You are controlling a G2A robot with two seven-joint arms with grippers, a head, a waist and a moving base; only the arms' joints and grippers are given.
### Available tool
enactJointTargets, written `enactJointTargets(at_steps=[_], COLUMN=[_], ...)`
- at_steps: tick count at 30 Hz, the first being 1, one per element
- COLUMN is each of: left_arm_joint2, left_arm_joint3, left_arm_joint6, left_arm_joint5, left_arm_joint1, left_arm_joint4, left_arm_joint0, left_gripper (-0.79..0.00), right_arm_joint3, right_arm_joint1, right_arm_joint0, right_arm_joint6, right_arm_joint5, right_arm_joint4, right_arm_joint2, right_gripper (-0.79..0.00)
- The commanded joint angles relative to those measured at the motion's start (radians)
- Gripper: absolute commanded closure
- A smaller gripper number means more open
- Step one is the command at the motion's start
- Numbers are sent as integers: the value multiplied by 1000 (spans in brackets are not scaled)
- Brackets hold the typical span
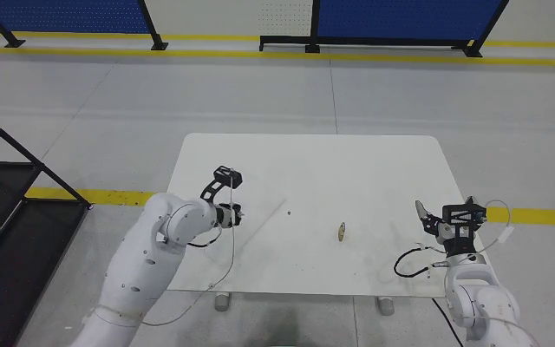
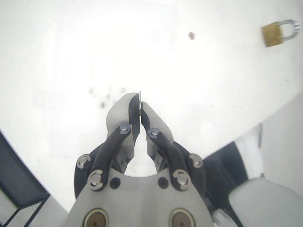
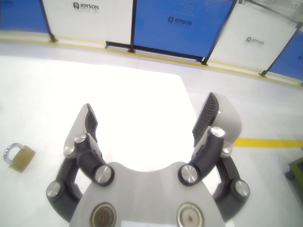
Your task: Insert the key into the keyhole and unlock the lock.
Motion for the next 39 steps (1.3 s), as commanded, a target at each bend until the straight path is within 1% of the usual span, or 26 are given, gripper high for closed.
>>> enactJointTargets(at_steps=[1,5,9,12,18,26,34,39], left_arm_joint2=[-43,-116,-158,-179,-208,-249,-255,-255], left_arm_joint3=[-3,-2,26,60,138,226,263,263], left_arm_joint6=[-4,33,43,31,-19,-106,-144,-144], left_arm_joint5=[1,-28,-63,-75,-95,-104,-158,-158], left_arm_joint1=[3,6,7,8,13,25,33,33], left_arm_joint4=[-125,-332,-550,-698,-922,-1115,-1214,-1214], left_arm_joint0=[26,78,125,140,141,132,144,144], left_gripper=[0,0,0,0,0,0,0,0], right_arm_joint3=[0,0,0,0,0,0,0,0], right_arm_joint1=[0,0,0,0,0,0,0,0], right_arm_joint0=[0,0,0,0,0,0,0,0], right_arm_joint6=[0,0,0,0,0,0,0,0], right_arm_joint5=[0,0,0,0,0,0,0,0], right_arm_joint4=[0,0,0,0,0,0,0,0], right_arm_joint2=[0,0,0,0,0,0,0,0], right_gripper=[-785,-785,-785,-785,-785,-785,-785,-785])
